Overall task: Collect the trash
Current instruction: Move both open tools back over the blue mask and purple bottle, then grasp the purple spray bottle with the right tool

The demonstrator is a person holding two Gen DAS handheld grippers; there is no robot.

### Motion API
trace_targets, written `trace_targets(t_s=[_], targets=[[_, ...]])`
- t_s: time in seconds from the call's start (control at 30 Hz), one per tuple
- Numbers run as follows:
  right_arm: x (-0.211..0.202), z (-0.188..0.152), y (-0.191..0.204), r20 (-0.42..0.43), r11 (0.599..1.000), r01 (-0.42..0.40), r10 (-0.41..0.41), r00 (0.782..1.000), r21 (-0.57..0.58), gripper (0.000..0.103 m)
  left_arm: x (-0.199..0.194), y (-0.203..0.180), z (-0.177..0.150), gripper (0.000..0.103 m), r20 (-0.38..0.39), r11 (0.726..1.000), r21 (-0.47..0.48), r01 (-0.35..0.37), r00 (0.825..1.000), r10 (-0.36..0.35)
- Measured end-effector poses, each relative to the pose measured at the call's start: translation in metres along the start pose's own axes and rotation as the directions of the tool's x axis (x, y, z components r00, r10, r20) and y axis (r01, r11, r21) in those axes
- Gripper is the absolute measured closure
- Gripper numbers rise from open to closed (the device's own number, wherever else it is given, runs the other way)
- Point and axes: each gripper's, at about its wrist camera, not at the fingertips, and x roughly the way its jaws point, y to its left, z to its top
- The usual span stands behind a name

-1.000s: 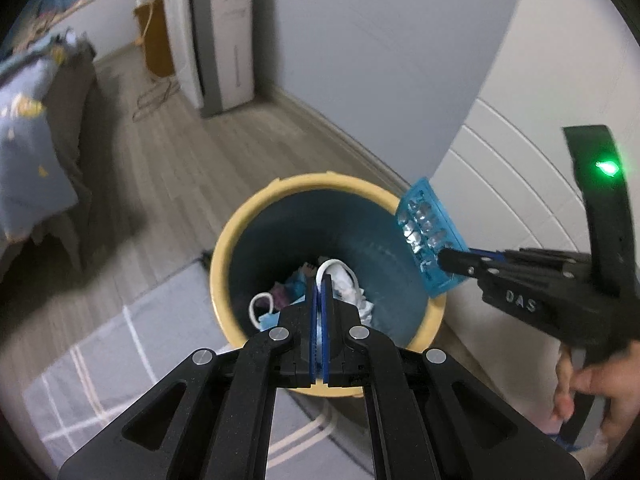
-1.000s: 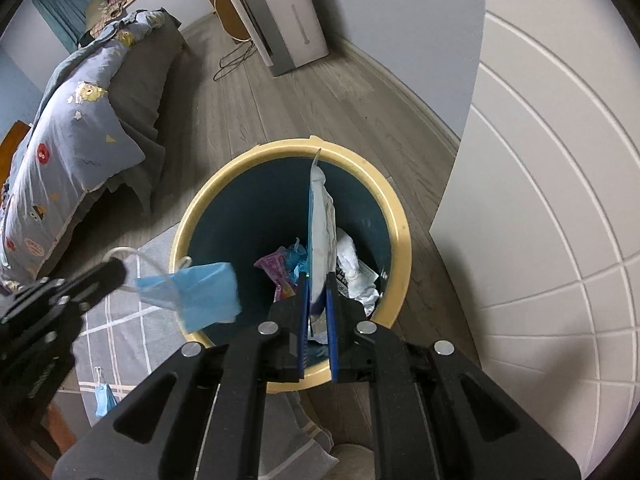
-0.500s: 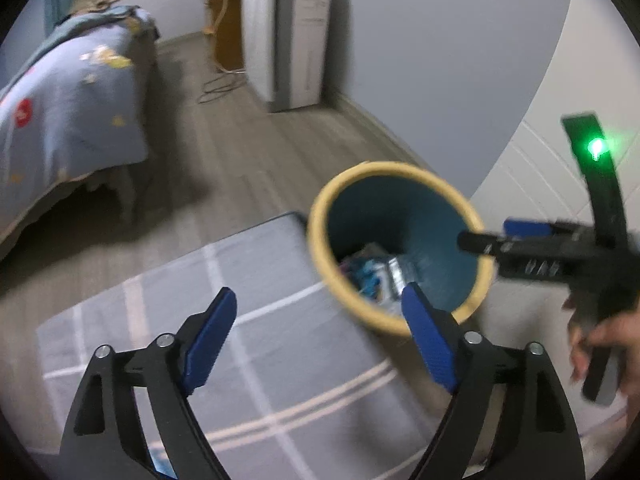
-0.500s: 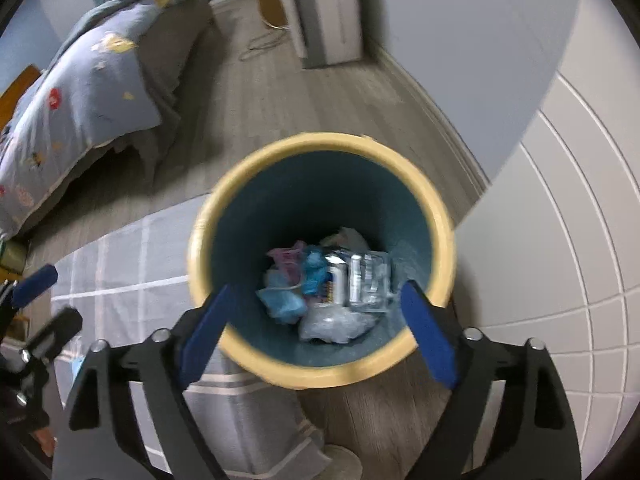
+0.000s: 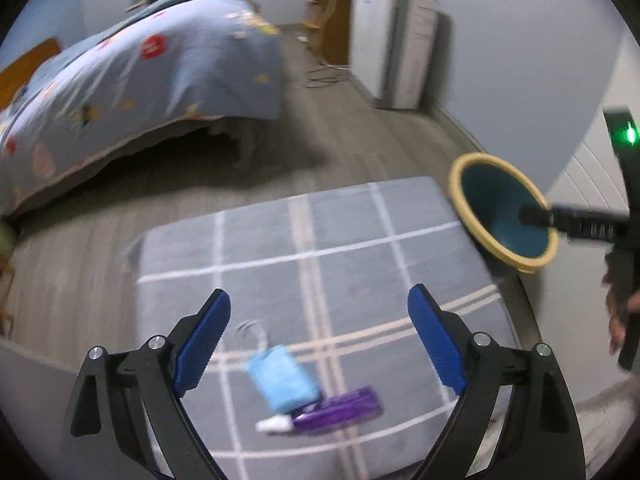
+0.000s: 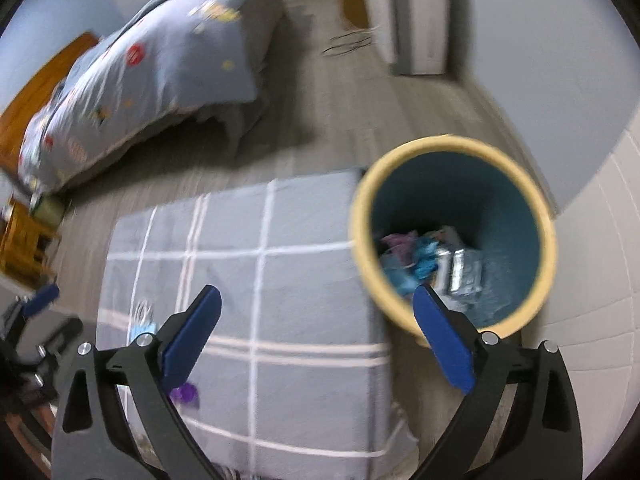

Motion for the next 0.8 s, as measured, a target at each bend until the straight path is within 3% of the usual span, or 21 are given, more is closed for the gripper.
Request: trace_targets(t_s=[0.07, 0.17, 0.27, 0.43, 0.63, 0.8], targets=[[0.011, -0.008, 0.015, -0.028, 0.999, -0.047, 0.047, 0.999, 0.009, 0.008, -0.010, 0.026, -0.005, 0.013, 0.021, 0.997, -0.081, 0.011, 1.000, -0.010], [0.024, -0.018, 0.042, -0.064, 0.998, -0.057, 0.056, 0.996, -0.019, 0.008, -0.022, 0.046, -0.013, 0.012, 0.057, 0.994, -0.102, -0.024, 0.998, 0.030], [0.040, -0.032, 0.073, -0.110, 0.994, -0.074, 0.065, 0.992, -0.076, 0.008, -0.020, 0.059, -0.021, 0.012, 0.037, 0.993, -0.087, -0.076, 0.996, 0.080], [0.065, -0.062, 0.122, -0.193, 0.978, -0.145, 0.115, 0.974, -0.149, 0.008, -0.021, 0.095, -0.031, 0.012, 0.012, 0.982, -0.162, -0.094, 0.995, 0.097], [0.096, -0.096, 0.167, -0.281, 0.924, -0.144, 0.042, 0.959, -0.354, 0.015, -0.025, 0.121, -0.038, 0.012, 0.017, 0.964, -0.263, -0.049, 0.998, 0.055], [0.114, -0.111, 0.182, -0.325, 0.893, -0.151, 0.005, 0.946, -0.424, 0.021, -0.026, 0.133, -0.036, 0.012, 0.023, 0.957, -0.287, -0.032, 0.999, 0.040]])
